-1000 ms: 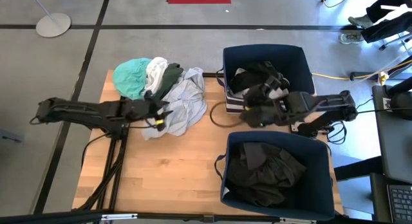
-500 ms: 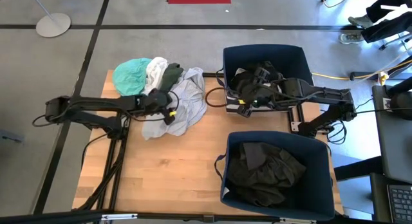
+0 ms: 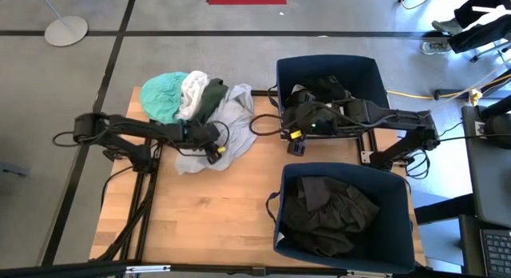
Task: Sort clothes
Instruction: Put the blue patient gown into the bottom blue laundry organizer
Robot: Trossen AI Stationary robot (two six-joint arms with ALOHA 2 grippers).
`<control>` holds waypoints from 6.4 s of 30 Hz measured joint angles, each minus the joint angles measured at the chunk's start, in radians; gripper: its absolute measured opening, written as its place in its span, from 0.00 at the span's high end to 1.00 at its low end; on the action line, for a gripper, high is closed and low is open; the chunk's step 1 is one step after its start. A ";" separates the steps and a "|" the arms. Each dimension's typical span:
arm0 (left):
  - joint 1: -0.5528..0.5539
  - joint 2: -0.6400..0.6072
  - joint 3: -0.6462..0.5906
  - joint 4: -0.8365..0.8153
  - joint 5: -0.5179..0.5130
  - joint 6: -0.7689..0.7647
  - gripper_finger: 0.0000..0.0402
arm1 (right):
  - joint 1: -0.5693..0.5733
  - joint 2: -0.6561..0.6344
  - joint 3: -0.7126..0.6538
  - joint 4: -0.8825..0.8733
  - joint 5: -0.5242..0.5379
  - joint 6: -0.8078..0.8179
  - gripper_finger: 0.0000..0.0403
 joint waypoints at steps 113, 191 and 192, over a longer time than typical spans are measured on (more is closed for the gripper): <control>-0.416 -0.551 -0.488 0.357 -0.714 -0.340 0.52 | -0.044 0.787 -0.086 0.624 -0.156 -0.079 0.94; -0.458 -0.557 -0.488 0.374 -0.625 -0.317 0.52 | 0.407 -0.285 -0.077 0.582 0.626 -0.046 0.95; -0.458 -0.557 -0.488 0.374 -0.625 -0.317 0.52 | 0.427 -0.285 -0.077 0.583 0.649 -0.046 0.95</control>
